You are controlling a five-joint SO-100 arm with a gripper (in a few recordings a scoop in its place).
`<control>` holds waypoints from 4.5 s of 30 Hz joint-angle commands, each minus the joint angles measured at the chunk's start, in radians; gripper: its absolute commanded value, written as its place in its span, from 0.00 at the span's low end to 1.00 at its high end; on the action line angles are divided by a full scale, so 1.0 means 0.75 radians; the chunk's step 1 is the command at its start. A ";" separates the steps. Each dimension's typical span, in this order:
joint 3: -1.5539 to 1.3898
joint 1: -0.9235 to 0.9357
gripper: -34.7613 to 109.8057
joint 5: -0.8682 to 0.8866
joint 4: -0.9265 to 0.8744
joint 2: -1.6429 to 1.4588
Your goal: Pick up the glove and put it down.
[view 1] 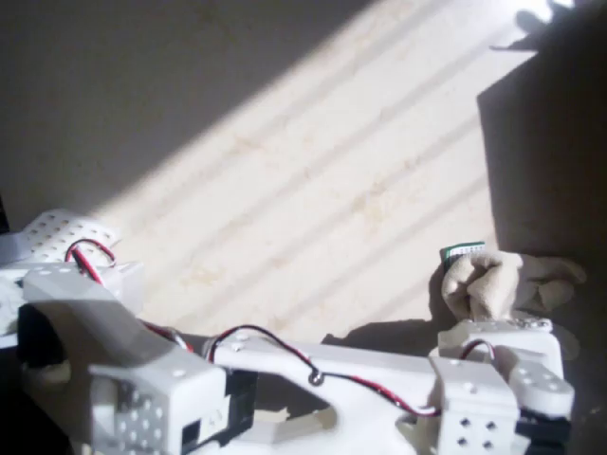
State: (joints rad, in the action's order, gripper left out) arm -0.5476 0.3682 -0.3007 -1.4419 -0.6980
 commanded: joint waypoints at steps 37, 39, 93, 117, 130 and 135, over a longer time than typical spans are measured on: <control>0.027 -0.123 0.43 -0.092 -0.100 -0.411; 0.027 -0.182 0.43 -0.092 -0.117 -0.446; 0.027 -0.558 0.24 0.123 0.078 0.018; -0.217 -0.544 0.25 0.139 0.196 -0.511; -1.379 -0.544 0.25 0.139 0.583 -1.497; -1.765 -0.546 0.25 0.139 0.583 -1.816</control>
State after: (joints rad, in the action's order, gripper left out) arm -1.7441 -0.0460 -0.2010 -1.0186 -1.9021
